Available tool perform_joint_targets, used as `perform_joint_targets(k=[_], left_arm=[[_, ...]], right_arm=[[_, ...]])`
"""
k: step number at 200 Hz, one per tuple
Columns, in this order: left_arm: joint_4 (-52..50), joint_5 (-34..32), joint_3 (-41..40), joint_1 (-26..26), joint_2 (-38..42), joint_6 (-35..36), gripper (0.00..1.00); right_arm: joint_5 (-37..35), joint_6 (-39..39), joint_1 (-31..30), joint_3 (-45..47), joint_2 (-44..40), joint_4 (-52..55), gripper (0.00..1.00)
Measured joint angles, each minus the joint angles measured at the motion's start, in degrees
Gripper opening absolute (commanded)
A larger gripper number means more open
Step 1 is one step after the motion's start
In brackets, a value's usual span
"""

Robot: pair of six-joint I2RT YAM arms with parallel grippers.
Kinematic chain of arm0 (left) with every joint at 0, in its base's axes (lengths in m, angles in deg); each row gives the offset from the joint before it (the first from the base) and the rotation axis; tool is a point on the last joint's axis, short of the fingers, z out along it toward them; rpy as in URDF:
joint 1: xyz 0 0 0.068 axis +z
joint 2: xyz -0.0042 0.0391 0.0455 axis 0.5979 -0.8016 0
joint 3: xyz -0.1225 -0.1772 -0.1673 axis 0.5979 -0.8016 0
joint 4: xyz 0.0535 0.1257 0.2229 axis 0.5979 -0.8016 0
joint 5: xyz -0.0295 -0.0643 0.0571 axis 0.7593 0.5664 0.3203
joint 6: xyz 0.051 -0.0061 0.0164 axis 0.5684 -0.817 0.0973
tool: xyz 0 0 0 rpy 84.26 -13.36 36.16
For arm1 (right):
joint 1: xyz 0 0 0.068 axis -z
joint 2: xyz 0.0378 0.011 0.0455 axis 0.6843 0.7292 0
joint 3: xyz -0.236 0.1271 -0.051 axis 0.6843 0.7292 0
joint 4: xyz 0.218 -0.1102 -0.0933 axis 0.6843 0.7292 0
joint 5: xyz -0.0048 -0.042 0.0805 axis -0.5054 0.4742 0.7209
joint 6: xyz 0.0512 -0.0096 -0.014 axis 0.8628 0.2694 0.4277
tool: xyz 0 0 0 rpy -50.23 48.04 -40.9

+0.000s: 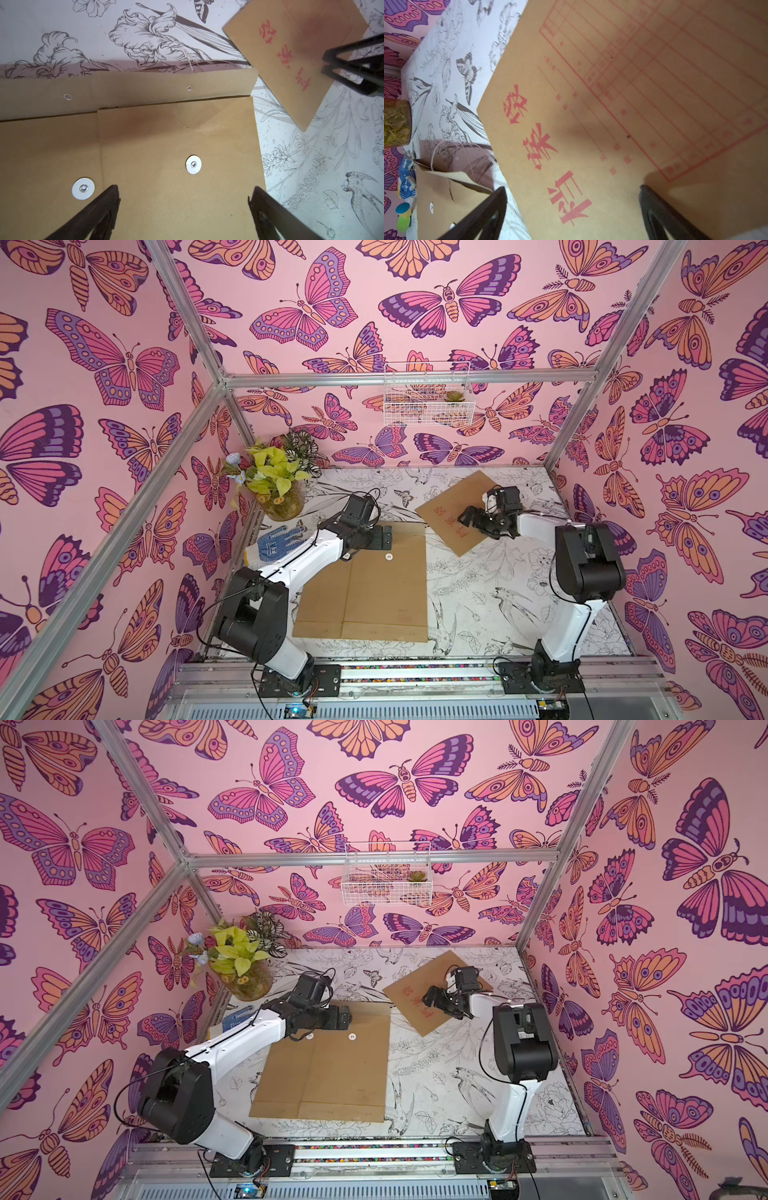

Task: Open the file bag
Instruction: Move the file bag to the center of the board.

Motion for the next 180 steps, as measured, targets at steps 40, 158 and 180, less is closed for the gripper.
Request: perform_joint_targets(k=[40, 158, 180], left_arm=[[-0.1, 1.4, 5.2, -3.2, -3.6, 0.6, 1.00], [-5.3, 7.1, 43.9, -13.7, -35.8, 9.3, 0.62], [-7.0, 8.3, 50.5, -14.2, -42.0, 10.2, 0.63]], right_arm=[[-1.1, 1.4, 2.1, 13.8, -11.5, -1.0, 1.00], [-11.1, 12.8, 4.9, 23.8, -34.2, 13.7, 0.97], [-9.3, 13.8, 7.8, 23.8, -34.1, 14.6, 0.92]])
